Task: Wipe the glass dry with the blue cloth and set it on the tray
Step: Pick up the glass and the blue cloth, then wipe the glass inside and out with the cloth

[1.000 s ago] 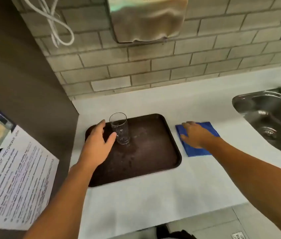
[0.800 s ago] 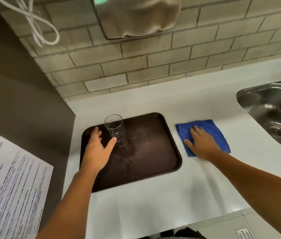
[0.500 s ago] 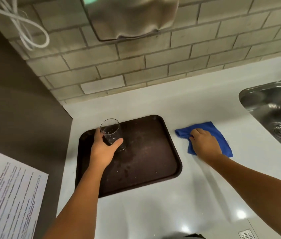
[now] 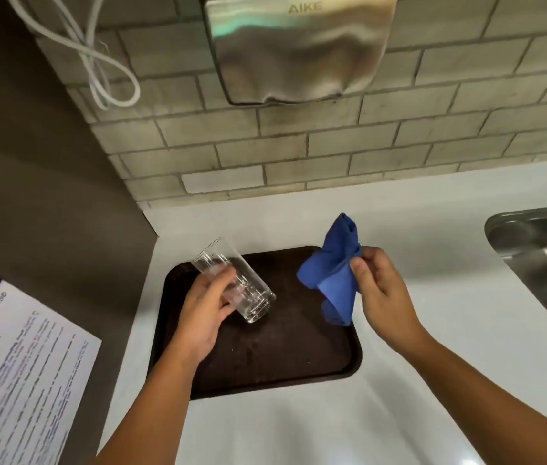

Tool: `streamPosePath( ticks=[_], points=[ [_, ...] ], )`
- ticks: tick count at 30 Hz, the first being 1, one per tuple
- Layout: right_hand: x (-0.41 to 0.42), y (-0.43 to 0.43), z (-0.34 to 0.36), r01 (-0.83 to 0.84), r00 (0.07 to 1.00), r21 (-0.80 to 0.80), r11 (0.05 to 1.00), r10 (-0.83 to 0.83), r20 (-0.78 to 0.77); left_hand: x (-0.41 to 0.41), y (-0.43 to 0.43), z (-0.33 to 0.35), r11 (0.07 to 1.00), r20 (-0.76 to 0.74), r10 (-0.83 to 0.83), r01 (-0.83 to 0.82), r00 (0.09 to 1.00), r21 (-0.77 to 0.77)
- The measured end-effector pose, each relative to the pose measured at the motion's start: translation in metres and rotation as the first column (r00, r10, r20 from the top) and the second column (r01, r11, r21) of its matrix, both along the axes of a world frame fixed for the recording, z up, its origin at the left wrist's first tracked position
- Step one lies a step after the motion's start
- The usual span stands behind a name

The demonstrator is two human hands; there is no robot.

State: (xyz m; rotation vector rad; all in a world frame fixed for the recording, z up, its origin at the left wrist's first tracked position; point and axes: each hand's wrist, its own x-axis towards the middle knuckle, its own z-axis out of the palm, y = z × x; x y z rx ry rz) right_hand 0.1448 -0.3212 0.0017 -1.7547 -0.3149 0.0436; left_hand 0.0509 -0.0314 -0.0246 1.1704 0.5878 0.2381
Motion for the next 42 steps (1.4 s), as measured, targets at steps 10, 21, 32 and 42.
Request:
streamPosePath(
  ticks=[10, 21, 32, 42],
  points=[
    [-0.059, 0.075, 0.017, -0.387, 0.868, -0.196, 0.901, 0.428, 0.251, -0.026, -0.047, 0.026, 0.988, 0.011, -0.039, 0.040, 0.999, -0.150],
    [-0.088, 0.075, -0.001, -0.465, 0.878, -0.165, 0.870, 0.477, 0.035, -0.041, -0.059, 0.025, 0.966, -0.111, 0.153, -0.172, 0.982, -0.192],
    [-0.079, 0.068, -0.001, -0.377, 0.790, -0.414, 0.829, 0.521, 0.322, -0.027, -0.074, 0.034, 0.867, -0.178, 0.084, -0.160, 0.980, -0.471],
    [-0.060, 0.063, -0.004, -0.227, 0.576, -0.562, 0.795, 0.575, 0.581, -0.010, -0.080, 0.043, 0.687, -0.183, 0.049, -0.166, 0.982, -0.708]
  ],
)
